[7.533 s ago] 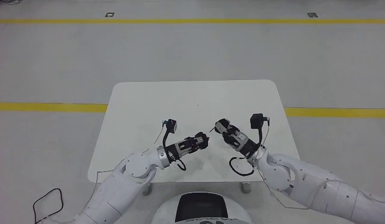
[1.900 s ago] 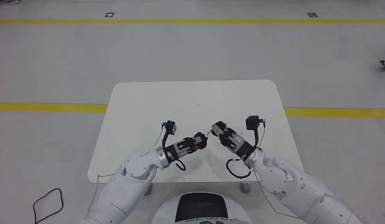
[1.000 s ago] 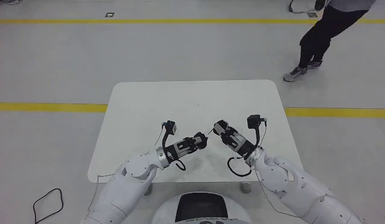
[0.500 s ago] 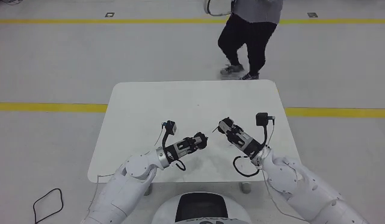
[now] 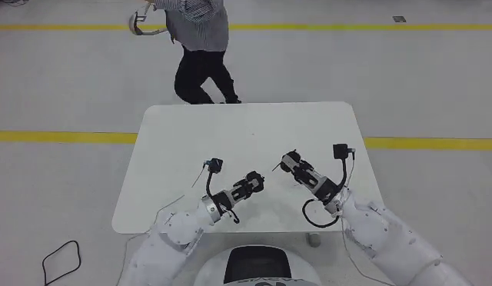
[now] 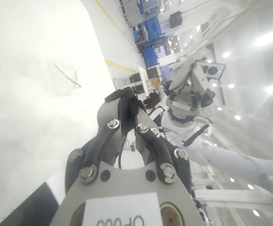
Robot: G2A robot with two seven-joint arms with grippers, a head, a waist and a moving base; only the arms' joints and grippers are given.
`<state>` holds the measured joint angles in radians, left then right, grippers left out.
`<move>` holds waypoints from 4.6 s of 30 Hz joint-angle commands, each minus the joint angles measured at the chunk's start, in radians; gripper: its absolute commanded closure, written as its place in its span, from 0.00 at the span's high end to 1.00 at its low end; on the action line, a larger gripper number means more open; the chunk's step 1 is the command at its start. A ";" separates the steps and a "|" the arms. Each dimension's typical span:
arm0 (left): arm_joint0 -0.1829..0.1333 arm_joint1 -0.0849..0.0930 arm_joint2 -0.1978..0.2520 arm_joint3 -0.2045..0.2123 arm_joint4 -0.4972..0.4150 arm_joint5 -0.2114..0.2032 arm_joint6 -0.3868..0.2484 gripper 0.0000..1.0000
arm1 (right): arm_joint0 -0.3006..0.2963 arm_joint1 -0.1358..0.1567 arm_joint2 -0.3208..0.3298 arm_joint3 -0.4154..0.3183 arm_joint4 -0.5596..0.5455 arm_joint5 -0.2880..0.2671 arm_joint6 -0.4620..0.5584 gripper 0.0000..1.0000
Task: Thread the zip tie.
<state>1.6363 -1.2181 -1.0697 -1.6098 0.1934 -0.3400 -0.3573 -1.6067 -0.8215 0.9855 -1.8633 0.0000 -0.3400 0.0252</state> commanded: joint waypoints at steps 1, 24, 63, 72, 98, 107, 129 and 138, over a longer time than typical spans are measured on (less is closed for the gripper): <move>0.022 0.009 0.009 -0.015 0.045 0.000 0.064 0.00 | -0.030 0.006 0.036 -0.017 0.039 0.000 0.037 0.00; 0.024 0.070 0.089 -0.039 0.030 0.000 0.171 0.00 | -0.110 0.000 0.108 -0.010 0.044 0.000 0.169 0.00; 0.002 0.084 0.070 -0.054 -0.063 0.000 0.047 0.00 | -0.098 -0.007 0.123 -0.009 0.058 0.000 0.265 0.00; 0.002 0.084 0.070 -0.054 -0.063 0.000 0.047 0.00 | -0.098 -0.007 0.123 -0.009 0.058 0.000 0.265 0.00; 0.002 0.084 0.070 -0.054 -0.063 0.000 0.047 0.00 | 0.031 -0.091 0.062 0.120 0.122 0.000 0.293 0.00; 0.002 0.084 0.070 -0.054 -0.063 0.000 0.047 0.00 | 0.032 -0.093 0.064 0.122 0.126 0.000 0.298 0.00; 0.002 0.084 0.070 -0.054 -0.063 0.000 0.047 0.00 | -0.001 -0.140 0.041 0.086 0.136 0.000 0.176 0.00; 0.002 0.084 0.070 -0.054 -0.063 0.000 0.047 0.00 | -0.037 -0.185 0.076 0.114 0.178 0.000 0.204 0.00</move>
<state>1.6379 -1.1343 -1.0000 -1.6634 0.1303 -0.3400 -0.3103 -1.6388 -1.0028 1.0555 -1.7503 0.1743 -0.3400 0.2247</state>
